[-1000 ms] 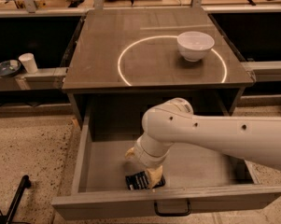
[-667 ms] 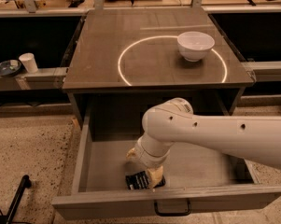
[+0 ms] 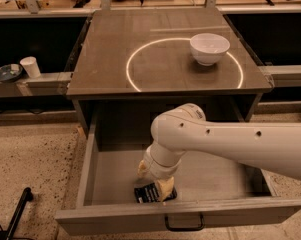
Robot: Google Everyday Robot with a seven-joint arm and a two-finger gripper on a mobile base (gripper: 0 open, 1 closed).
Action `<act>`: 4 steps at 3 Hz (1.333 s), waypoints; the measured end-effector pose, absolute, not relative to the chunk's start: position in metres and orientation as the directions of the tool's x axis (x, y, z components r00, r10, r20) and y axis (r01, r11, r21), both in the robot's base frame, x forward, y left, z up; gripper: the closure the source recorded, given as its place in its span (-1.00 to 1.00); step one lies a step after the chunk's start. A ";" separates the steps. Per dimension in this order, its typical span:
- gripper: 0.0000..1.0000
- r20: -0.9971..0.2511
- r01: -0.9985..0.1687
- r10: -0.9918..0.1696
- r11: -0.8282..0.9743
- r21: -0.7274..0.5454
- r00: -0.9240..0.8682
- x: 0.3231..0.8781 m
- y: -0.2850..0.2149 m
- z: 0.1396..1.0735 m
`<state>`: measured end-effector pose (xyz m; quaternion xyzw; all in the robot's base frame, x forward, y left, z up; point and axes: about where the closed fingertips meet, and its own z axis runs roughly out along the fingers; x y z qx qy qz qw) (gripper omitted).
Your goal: Pick rxbar blueberry from top drawer and place on counter
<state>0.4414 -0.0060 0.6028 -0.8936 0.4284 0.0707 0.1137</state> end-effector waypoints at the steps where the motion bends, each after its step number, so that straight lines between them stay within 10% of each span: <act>1: 0.53 -0.227 -0.782 -0.749 -0.606 -0.147 0.623 0.443 -0.003 0.606; 2: 0.97 -0.239 -0.781 -0.744 -0.600 -0.171 0.624 0.450 0.005 0.604; 4: 1.00 -0.224 -0.778 -0.745 -0.592 -0.211 0.628 0.467 0.013 0.618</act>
Offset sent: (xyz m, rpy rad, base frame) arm 0.0207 0.0232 -0.0009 0.0664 -0.0313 -0.0083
